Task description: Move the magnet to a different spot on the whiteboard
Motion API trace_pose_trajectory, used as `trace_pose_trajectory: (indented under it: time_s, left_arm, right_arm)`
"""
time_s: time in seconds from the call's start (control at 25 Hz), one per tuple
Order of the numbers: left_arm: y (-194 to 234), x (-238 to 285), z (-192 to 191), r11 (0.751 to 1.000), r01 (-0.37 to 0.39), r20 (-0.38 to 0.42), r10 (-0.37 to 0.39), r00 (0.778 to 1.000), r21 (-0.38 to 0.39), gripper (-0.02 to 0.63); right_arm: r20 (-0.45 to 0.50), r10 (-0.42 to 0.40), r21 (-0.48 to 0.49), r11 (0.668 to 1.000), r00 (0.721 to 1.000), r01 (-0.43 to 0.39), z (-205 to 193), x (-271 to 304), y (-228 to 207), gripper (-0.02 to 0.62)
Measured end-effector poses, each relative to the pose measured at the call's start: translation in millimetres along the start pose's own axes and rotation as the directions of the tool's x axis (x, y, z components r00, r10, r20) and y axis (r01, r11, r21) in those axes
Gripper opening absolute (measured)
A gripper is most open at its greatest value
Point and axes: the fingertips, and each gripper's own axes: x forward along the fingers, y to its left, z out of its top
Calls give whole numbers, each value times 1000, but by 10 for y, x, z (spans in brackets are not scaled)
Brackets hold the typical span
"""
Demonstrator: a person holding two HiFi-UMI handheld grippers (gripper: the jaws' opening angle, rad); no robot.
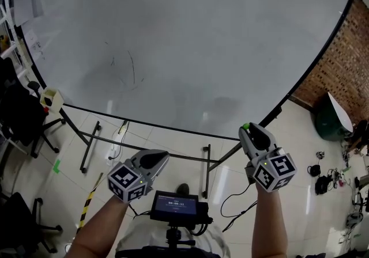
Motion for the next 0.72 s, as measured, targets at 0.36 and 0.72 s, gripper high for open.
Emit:
trace_pose_trajectory:
  time_s: [0.36, 0.72]
  left_arm:
    - [8, -120, -36, 1000, 9, 13, -8, 1000, -27, 32]
    - [-23, 9, -195, 998, 22, -5, -23, 1000, -57, 32]
  right_arm:
    - [4, 55, 121, 991, 998, -55, -219, -123, 301, 147]
    - [12, 94, 201, 975, 995, -95, -560, -275, 390, 147]
